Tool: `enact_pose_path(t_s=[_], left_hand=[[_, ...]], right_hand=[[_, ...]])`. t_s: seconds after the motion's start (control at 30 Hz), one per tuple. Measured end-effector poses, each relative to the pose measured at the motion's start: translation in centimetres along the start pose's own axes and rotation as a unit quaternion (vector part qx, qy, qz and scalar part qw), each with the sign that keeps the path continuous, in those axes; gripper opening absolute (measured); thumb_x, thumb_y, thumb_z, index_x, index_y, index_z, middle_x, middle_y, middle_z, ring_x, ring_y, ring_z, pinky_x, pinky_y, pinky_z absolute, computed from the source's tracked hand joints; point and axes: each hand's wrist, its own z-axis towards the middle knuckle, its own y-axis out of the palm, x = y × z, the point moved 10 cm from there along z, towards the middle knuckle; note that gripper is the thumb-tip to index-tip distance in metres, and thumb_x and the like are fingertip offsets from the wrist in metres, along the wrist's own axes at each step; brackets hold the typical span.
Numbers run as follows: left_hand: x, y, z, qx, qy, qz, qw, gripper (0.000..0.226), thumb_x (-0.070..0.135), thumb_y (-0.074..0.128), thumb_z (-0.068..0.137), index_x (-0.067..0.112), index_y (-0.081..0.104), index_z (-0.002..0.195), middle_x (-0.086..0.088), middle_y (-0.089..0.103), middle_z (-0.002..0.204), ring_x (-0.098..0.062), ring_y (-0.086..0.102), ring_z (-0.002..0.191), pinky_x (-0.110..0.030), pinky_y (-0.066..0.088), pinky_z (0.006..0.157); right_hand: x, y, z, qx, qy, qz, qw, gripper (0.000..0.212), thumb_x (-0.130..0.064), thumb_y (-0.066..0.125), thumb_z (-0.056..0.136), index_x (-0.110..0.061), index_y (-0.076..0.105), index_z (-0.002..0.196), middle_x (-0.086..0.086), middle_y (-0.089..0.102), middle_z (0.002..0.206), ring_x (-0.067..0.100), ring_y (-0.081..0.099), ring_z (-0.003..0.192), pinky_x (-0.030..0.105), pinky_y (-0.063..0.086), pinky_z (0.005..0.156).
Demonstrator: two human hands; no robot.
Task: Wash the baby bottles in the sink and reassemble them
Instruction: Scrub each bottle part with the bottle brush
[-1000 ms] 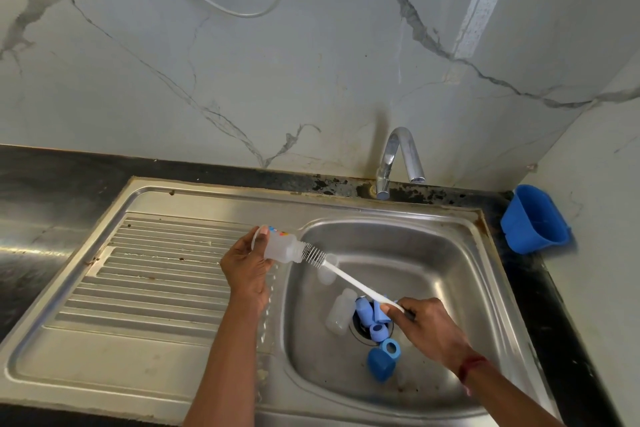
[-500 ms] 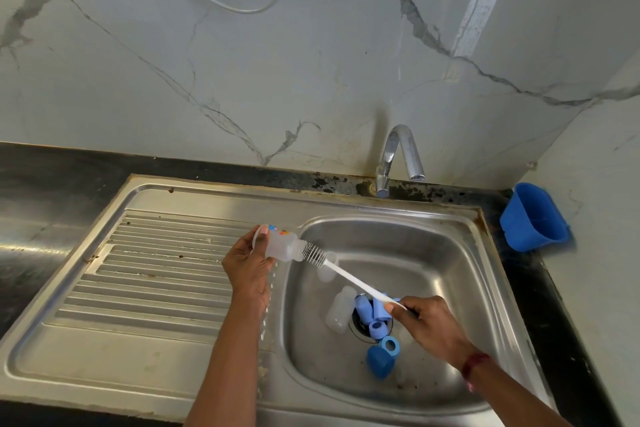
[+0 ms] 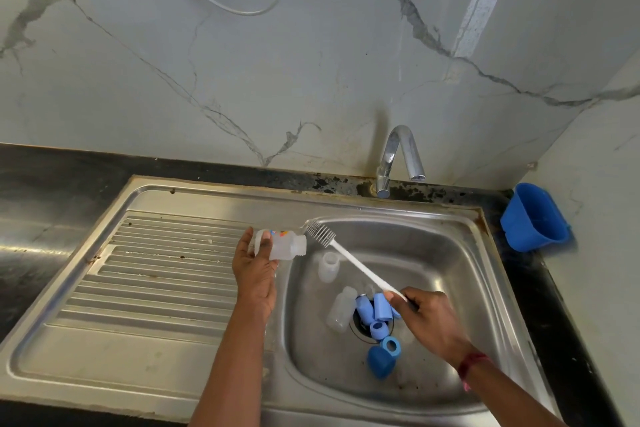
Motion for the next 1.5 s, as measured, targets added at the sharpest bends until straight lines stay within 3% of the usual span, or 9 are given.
enact_pose_path(t_s=[0.13, 0.27, 0.4, 0.53, 0.67, 0.9, 1.2, 1.37, 1.5], left_hand=[[-0.6, 0.8, -0.2, -0.020, -0.001, 0.017, 1.000, 0.041, 0.004, 0.063, 0.093, 0.008, 0.052, 0.132, -0.012, 0.061, 0.119, -0.018, 0.065, 0.095, -0.027, 0.058, 0.080], [-1.0, 1.4, -0.5, -0.054, 0.007, 0.054, 0.997, 0.045, -0.003, 0.063, 0.090, 0.008, 0.053, 0.133, -0.006, 0.061, 0.116, -0.017, 0.064, 0.099, -0.026, 0.059, 0.079], [-1.6, 1.8, -0.7, -0.083, 0.006, 0.105, 0.991, 0.044, -0.007, 0.065, 0.087, 0.015, 0.059, 0.125, -0.008, 0.058, 0.122, -0.025, 0.061, 0.108, -0.033, 0.061, 0.077], [-1.7, 1.5, -0.8, -0.073, 0.011, 0.115, 0.991, 0.044, -0.010, 0.066, 0.085, 0.019, 0.063, 0.118, -0.012, 0.055, 0.132, -0.032, 0.058, 0.119, -0.050, 0.054, 0.094], [-0.9, 1.2, -0.5, -0.060, 0.024, 0.113, 0.991, 0.047, -0.013, 0.064, 0.086, 0.015, 0.060, 0.124, -0.014, 0.053, 0.136, -0.034, 0.056, 0.122, -0.055, 0.049, 0.100], [-1.2, 1.8, -0.9, -0.121, -0.003, 0.158, 0.980, 0.052, -0.008, 0.066, 0.085, 0.008, 0.057, 0.134, -0.012, 0.054, 0.137, -0.029, 0.058, 0.118, -0.032, 0.061, 0.078], [-1.1, 2.7, -1.5, -0.157, -0.073, 0.016, 0.985, 0.049, -0.001, 0.061, 0.087, 0.006, 0.054, 0.135, -0.020, 0.055, 0.135, -0.034, 0.062, 0.113, -0.040, 0.062, 0.075], [-1.8, 2.6, -1.2, -0.166, -0.092, -0.071, 0.979, 0.098, 0.028, 0.102, 0.037, 0.004, 0.058, 0.121, -0.022, 0.061, 0.125, -0.037, 0.063, 0.115, -0.046, 0.061, 0.076], [-1.6, 2.7, -0.7, -0.166, -0.075, -0.105, 0.978, 0.093, 0.031, 0.102, 0.035, 0.005, 0.059, 0.113, -0.022, 0.060, 0.126, -0.038, 0.062, 0.117, -0.047, 0.061, 0.080]], right_hand=[[-1.1, 0.8, -0.1, -0.003, -0.025, -0.051, 0.998, 0.053, -0.062, 0.050, 0.087, -0.024, 0.034, 0.054, -0.007, 0.032, 0.044, 0.014, 0.027, 0.042, 0.026, 0.030, 0.043], [-0.9, 1.1, -0.1, 0.005, -0.001, -0.076, 0.997, 0.052, -0.059, 0.052, 0.089, -0.026, 0.032, 0.054, -0.008, 0.032, 0.041, 0.015, 0.028, 0.039, 0.021, 0.028, 0.041], [-0.8, 1.4, 0.5, -0.004, 0.023, -0.109, 0.994, 0.055, -0.058, 0.051, 0.092, -0.022, 0.034, 0.054, -0.005, 0.034, 0.044, 0.014, 0.026, 0.039, 0.019, 0.028, 0.042], [-0.2, 1.2, 0.8, -0.010, 0.030, -0.097, 0.995, 0.056, -0.059, 0.051, 0.091, -0.018, 0.037, 0.055, -0.005, 0.036, 0.046, 0.012, 0.027, 0.041, 0.023, 0.032, 0.042], [-0.2, 0.8, 0.2, -0.017, 0.005, -0.086, 0.996, 0.054, -0.059, 0.053, 0.089, -0.021, 0.037, 0.054, -0.006, 0.032, 0.045, 0.013, 0.025, 0.041, 0.022, 0.030, 0.042], [0.1, 0.7, 0.5, -0.021, 0.017, -0.105, 0.994, 0.055, -0.056, 0.055, 0.091, -0.019, 0.040, 0.055, -0.005, 0.035, 0.047, 0.012, 0.027, 0.042, 0.021, 0.031, 0.043], [0.9, 1.0, 0.5, -0.032, 0.043, -0.024, 0.998, 0.060, -0.067, 0.049, 0.084, -0.014, 0.038, 0.056, -0.005, 0.034, 0.049, 0.010, 0.026, 0.046, 0.024, 0.030, 0.046], [0.8, 1.6, 0.1, -0.041, 0.051, 0.000, 0.998, 0.055, -0.049, 0.057, 0.093, -0.017, 0.037, 0.053, -0.008, 0.035, 0.044, 0.009, 0.028, 0.044, 0.023, 0.030, 0.047], [0.4, 1.8, -0.5, -0.043, 0.047, 0.011, 0.998, 0.056, -0.045, 0.060, 0.093, -0.022, 0.033, 0.050, -0.012, 0.037, 0.040, 0.010, 0.031, 0.041, 0.018, 0.029, 0.047]])
